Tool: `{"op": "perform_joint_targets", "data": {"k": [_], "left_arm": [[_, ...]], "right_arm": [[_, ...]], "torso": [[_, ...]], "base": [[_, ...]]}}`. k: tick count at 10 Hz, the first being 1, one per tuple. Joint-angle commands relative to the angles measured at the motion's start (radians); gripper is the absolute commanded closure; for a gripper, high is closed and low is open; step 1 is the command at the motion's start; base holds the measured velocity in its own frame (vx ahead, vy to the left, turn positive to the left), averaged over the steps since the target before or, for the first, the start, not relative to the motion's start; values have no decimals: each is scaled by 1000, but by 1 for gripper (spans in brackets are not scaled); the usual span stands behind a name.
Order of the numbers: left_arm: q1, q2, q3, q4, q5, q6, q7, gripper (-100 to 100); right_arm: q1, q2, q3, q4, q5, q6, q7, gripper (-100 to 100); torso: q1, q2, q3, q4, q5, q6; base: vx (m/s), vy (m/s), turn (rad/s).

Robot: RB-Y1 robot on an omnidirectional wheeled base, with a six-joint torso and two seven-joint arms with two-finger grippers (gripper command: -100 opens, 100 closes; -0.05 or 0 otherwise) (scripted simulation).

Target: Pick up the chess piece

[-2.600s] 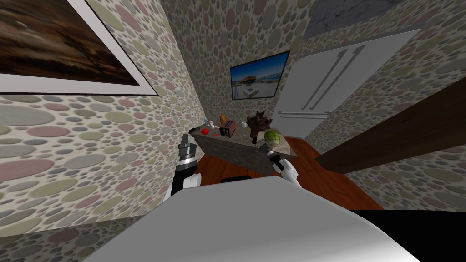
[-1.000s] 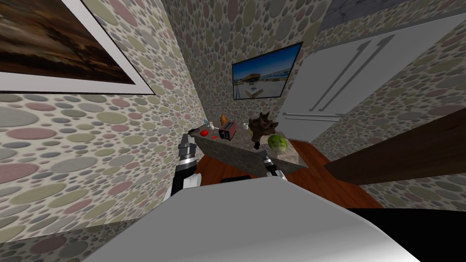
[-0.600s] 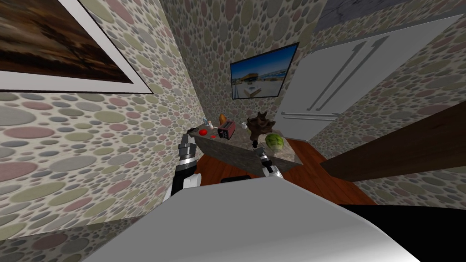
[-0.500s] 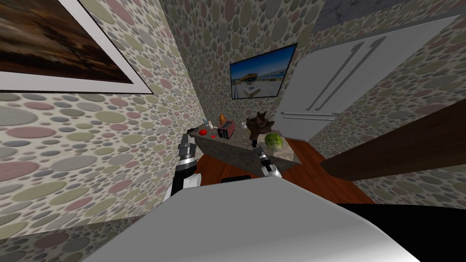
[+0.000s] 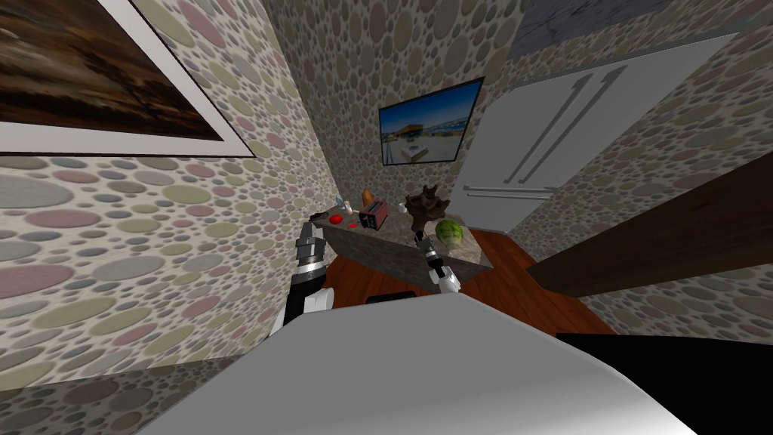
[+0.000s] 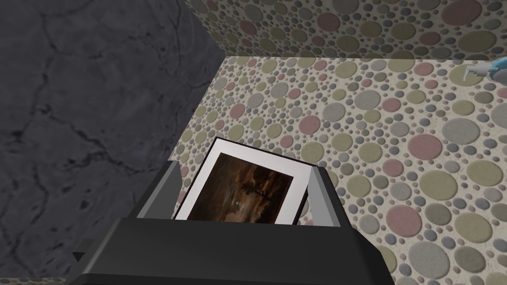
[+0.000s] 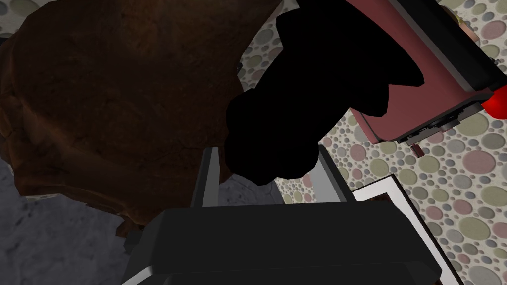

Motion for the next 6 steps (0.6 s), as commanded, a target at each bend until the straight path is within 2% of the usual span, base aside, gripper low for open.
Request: {"op": "perform_joint_targets", "data": {"k": [1, 4, 5, 6], "left_arm": [[0, 0, 0, 0, 0, 0, 0, 0], [0, 0, 0, 0, 0, 0, 0, 0], [0, 0, 0, 0, 0, 0, 0, 0], [0, 0, 0, 0, 0, 0, 0, 0]], "right_arm": [[0, 0, 0, 0, 0, 0, 0, 100], [0, 3, -1, 2, -2, 1, -6, 100], [0, 3, -1, 2, -2, 0, -6, 0], [39, -5, -12, -11, 0, -33, -18, 100]], "torso": [[0, 0, 0, 0, 0, 0], [1, -3, -2, -1, 2, -1], [1, -4, -2, -1, 2, 0], [1, -4, -3, -1, 2, 0]], "base": [[0, 0, 0], [0, 0, 0], [0, 0, 0], [55, 31, 57]]}}
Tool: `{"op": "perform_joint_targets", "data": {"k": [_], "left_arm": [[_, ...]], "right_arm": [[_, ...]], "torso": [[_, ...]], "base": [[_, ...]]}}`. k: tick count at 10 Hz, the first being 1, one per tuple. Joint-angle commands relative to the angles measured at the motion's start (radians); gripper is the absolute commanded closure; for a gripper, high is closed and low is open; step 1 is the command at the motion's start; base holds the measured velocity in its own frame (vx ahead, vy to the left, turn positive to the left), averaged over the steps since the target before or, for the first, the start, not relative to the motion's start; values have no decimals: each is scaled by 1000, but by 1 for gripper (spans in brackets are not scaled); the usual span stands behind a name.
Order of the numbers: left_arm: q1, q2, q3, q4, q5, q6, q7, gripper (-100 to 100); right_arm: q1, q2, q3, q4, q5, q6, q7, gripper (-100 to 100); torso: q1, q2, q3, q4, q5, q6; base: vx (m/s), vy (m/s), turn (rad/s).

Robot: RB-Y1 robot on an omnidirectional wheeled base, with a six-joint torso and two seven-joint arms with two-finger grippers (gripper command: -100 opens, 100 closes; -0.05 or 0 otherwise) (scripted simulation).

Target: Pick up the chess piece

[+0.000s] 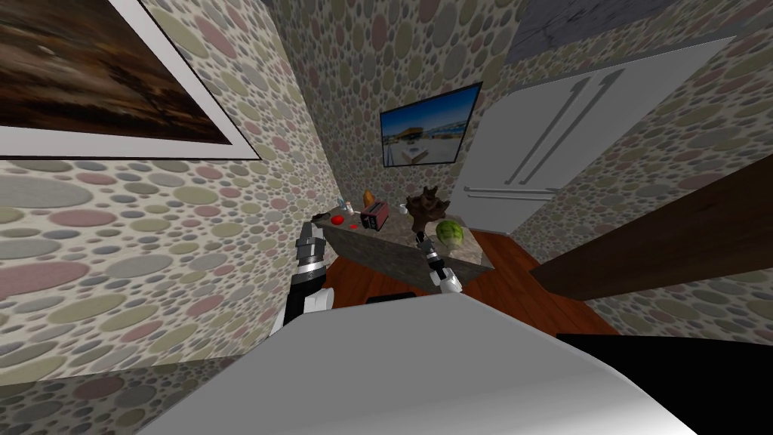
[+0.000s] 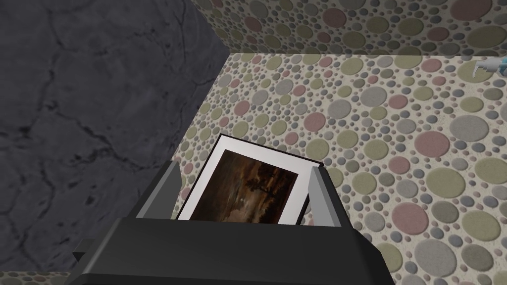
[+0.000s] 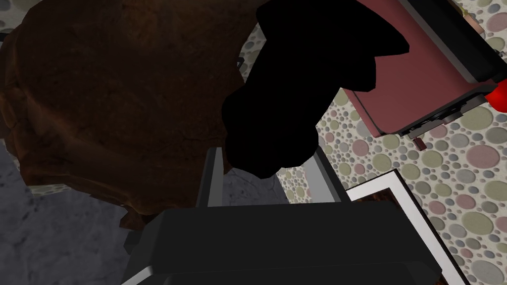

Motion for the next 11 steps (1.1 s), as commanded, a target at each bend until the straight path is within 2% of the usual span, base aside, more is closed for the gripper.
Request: {"op": "perform_joint_targets", "data": {"k": [1, 2, 9, 10, 11], "left_arm": [[0, 0, 0, 0, 0, 0, 0, 0], [0, 0, 0, 0, 0, 0, 0, 0], [0, 0, 0, 0, 0, 0, 0, 0], [0, 0, 0, 0, 0, 0, 0, 0], [0, 0, 0, 0, 0, 0, 0, 0]], "right_arm": [[30, 4, -2, -30, 6, -9, -18, 100], [30, 4, -2, -30, 6, -9, -18, 100], [169, -8, -34, -106, 14, -102, -94, 100], [162, -2, -27, -126, 16, -87, -99, 100], [165, -3, -28, -128, 16, -90, -103, 0]], "torso": [[0, 0, 0, 0, 0, 0], [-1, -2, -1, -1, -1, 0], [-9, -3, -7, -10, -6, 5], [-11, -3, -7, -11, -7, 6], [-13, -3, -7, -11, -8, 5]], "base": [[63, 32, 1], [22, 20, -19], [49, 31, 18], [25, 17, -8], [0, 0, 0]]}}
